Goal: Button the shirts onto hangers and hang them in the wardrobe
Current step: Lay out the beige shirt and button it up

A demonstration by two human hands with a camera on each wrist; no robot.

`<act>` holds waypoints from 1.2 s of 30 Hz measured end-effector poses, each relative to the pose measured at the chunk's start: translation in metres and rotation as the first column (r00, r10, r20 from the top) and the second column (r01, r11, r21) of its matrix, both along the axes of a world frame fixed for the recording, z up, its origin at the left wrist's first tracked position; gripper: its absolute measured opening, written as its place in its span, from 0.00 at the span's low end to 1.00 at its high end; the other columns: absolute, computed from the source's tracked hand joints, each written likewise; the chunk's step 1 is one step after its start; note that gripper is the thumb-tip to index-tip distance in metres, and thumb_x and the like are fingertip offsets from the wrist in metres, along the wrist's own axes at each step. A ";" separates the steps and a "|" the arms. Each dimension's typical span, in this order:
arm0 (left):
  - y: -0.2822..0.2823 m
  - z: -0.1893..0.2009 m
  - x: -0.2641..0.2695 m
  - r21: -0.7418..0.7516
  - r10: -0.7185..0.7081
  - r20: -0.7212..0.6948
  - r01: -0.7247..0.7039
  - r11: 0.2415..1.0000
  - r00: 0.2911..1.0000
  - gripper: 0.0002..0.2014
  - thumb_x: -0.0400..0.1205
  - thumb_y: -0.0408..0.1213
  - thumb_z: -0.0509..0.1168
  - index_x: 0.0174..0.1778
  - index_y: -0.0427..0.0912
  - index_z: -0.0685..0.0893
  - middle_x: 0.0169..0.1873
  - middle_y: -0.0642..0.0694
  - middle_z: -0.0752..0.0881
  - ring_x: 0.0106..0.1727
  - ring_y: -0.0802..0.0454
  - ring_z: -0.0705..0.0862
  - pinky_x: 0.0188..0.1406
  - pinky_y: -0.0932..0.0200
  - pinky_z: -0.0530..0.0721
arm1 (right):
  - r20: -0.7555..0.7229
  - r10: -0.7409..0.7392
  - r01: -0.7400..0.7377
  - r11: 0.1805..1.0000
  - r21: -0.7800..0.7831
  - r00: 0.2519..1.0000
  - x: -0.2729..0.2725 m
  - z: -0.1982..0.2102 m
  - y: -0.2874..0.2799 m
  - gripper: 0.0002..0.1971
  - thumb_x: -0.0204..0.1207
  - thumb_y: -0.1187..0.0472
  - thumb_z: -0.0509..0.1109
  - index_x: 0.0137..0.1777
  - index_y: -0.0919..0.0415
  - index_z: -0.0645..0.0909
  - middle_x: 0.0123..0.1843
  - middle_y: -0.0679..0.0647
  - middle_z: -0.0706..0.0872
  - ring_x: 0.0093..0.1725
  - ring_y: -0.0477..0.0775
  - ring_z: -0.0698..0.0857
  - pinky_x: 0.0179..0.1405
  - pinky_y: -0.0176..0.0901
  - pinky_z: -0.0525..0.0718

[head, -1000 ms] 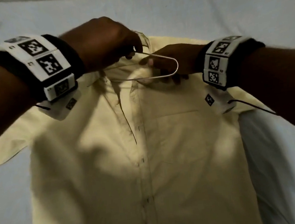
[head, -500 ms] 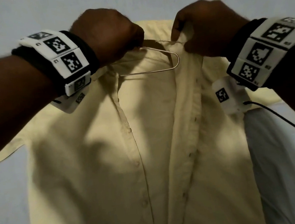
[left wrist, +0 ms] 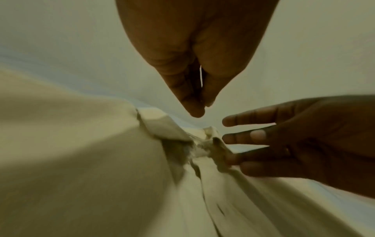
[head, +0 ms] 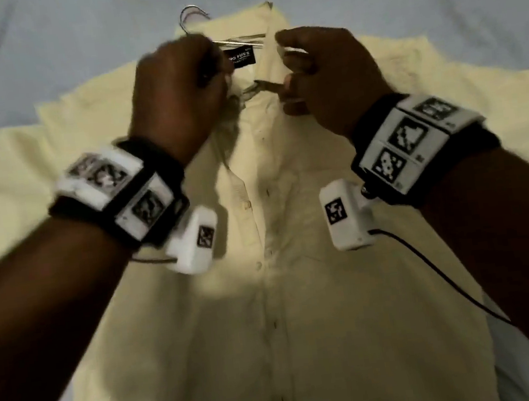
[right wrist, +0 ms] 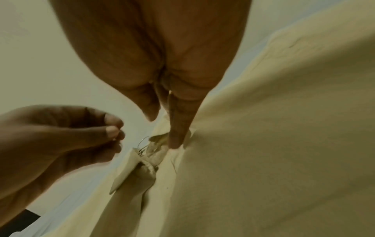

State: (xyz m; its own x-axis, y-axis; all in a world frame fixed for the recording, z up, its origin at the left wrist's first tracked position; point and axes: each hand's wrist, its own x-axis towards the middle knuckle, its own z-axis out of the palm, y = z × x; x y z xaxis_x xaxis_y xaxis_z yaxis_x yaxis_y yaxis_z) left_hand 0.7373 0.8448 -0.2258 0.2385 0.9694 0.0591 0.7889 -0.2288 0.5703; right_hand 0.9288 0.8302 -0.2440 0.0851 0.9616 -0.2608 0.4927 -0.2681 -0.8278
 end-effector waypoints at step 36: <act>-0.049 -0.063 -0.008 -0.540 0.322 0.511 0.007 0.842 0.797 0.06 0.81 0.24 0.73 0.43 0.38 0.85 0.28 0.43 0.87 0.30 0.49 0.89 0.39 0.53 0.91 | 0.084 -0.207 0.211 0.976 -0.046 0.975 -0.060 -0.039 -0.062 0.06 0.66 0.57 0.77 0.30 0.46 0.87 0.30 0.47 0.90 0.35 0.54 0.90 0.46 0.63 0.90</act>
State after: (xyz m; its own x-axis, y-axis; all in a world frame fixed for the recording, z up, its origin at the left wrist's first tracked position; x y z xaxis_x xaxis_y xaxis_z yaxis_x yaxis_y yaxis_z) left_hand 0.7290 0.7960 -0.2883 0.1609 0.9181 -0.3623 0.2831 0.3087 0.9081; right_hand 0.8683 0.7687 -0.2826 0.3051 0.9049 -0.2969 0.4833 -0.4157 -0.7704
